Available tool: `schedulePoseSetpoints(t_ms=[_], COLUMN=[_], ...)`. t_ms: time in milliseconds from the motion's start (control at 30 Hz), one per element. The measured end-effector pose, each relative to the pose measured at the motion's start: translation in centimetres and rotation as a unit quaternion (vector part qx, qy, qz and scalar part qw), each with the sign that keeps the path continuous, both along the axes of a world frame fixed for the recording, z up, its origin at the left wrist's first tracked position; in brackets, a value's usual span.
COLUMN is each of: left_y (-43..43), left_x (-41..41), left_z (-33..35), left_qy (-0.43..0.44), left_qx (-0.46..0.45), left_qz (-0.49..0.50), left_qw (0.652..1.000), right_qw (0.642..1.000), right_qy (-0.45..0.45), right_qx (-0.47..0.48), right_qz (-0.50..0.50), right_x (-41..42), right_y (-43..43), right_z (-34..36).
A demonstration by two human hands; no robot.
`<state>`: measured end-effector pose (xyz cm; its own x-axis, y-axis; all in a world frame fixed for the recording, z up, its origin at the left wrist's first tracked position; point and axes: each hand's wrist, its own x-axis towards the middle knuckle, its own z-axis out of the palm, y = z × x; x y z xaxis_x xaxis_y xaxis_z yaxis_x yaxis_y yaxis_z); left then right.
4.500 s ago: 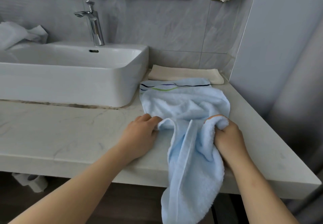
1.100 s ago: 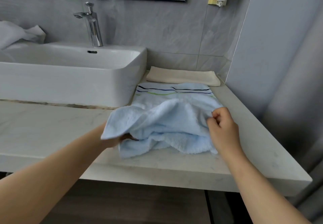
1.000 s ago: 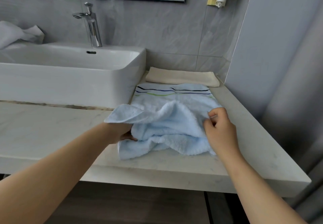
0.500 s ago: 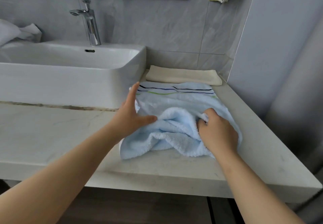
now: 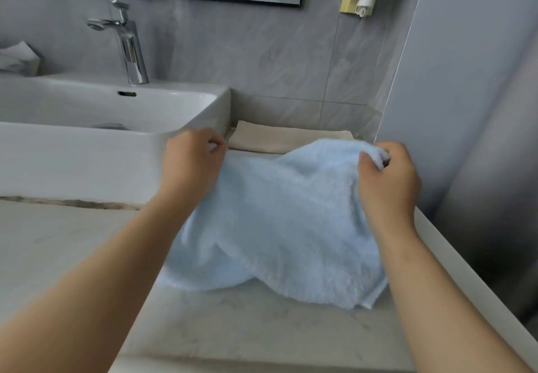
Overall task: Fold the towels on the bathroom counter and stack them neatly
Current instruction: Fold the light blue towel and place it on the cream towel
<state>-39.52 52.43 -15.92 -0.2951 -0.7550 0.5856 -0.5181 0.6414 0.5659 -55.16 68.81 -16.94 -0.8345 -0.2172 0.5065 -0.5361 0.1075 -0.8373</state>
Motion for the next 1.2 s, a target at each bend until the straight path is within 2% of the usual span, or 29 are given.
schedulePoseSetpoints(t_ms=[67,100,167,233,300,333,433,567,667,733,800,900,1033,1133,1200], left_y=[-0.9,-1.3,-2.1,-2.5,-2.7,-3.0,-3.8,-3.9,-4.0,-4.2,-4.3,-3.7,-2.1,-1.7,-1.5], left_x=[-0.7,-1.2,-2.3,-3.6,-4.1,-4.1,-3.9,-2.8,-1.4,-0.7,-0.5,-0.9,-1.5,-1.9,-2.1], left_z=[0.8,0.7,-0.9,-3.8,-5.9,-6.3,-6.1,-4.1,-2.8,-2.8,-3.2,-3.6,-4.1,-4.4,-4.3], left_qy=[0.037,0.035,-0.063,-0.214,-0.27,-0.27,-0.324,-0.366,-0.288,-0.218,-0.203,-0.249,-0.339,-0.381,-0.374], left_qx=[-0.051,-0.058,-0.051,-0.029,0.008,0.017,0.039,0.123,0.258,0.309,0.268,0.157,0.127,0.099,0.07], left_qz=[0.03,0.04,0.043,0.033,0.017,0.013,-0.018,-0.082,-0.128,-0.147,-0.145,-0.165,-0.236,-0.276,-0.288], left_qw=[0.998,0.997,0.996,0.976,0.963,0.963,0.945,0.919,0.913,0.914,0.93,0.942,0.902,0.877,0.879], right_qw=[1.0,1.0,0.989,0.947,0.907,0.902,0.906,0.912,0.92,0.928,0.939,0.941,0.91,0.928,0.945], right_qy=[0.011,0.01,0.005,-0.005,0.01,0.025,0.028,-0.033,-0.088,-0.094,-0.086,-0.099,-0.08,-0.03,0.004], right_qx=[-0.021,0.005,0.142,0.315,0.417,0.429,0.418,0.381,0.342,0.318,0.295,0.282,0.37,0.342,0.304], right_qz=[-0.008,0.0,0.026,0.054,0.057,0.051,0.066,0.146,0.17,0.167,0.153,0.159,0.171,0.143,0.121], right_x=[-1.4,-2.2,-4.0,-5.2,-5.6,-5.7,-5.7,-5.6,-5.5,-5.6,-5.7,-5.8,-5.7,-5.5,-5.5], right_y=[-1.7,-2.6,-4.5,-5.9,-6.6,-6.7,-6.4,-4.9,-3.0,-2.2,-2.1,-2.3,-2.2,-2.3,-2.3], right_z=[1.2,1.4,0.1,-2.8,-5.4,-6.0,-6.0,-4.3,-2.5,-2.2,-2.5,-2.9,-3.0,-2.7,-2.4])
